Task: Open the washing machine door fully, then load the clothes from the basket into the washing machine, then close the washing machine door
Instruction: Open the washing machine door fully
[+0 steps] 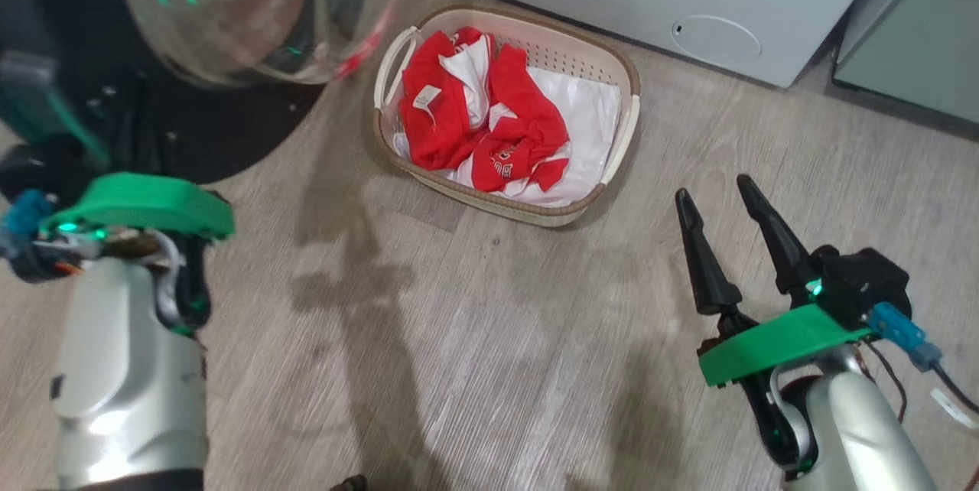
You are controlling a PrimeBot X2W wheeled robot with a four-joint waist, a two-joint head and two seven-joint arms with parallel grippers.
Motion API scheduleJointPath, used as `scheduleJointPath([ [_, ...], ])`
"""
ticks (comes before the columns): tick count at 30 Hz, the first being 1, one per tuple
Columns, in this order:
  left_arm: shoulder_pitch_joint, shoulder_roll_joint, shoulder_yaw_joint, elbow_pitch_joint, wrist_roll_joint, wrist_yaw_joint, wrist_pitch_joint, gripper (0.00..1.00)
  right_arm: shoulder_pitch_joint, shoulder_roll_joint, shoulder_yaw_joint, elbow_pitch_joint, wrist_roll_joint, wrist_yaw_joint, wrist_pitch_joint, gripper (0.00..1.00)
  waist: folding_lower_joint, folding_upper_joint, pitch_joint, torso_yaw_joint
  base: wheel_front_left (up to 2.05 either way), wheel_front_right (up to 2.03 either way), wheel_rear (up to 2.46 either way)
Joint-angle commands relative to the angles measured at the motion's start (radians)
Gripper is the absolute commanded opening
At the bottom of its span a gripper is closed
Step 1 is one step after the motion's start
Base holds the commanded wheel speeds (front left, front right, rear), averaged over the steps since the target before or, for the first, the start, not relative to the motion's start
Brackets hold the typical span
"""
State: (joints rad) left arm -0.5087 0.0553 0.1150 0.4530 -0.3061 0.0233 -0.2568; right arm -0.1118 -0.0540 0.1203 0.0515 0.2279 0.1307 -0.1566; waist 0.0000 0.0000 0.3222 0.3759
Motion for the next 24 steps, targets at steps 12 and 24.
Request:
scheduleJointPath([
  [12,-0.132,0.116,0.197,0.044,0.051,-0.05,-0.005,0.0,-0.037,0.004,0.018,-0.071,-0.03,0.0,0.03,1.0,0.0,0.0,0.067,-0.025,0.0,0.0,0.0],
  [24,-0.272,0.22,0.284,0.176,0.082,-0.087,-0.005,0.0,-0.059,0.004,0.029,-0.103,-0.055,0.0,0.056,1.0,0.0,0.0,0.143,-0.04,0.0,0.0,0.0],
])
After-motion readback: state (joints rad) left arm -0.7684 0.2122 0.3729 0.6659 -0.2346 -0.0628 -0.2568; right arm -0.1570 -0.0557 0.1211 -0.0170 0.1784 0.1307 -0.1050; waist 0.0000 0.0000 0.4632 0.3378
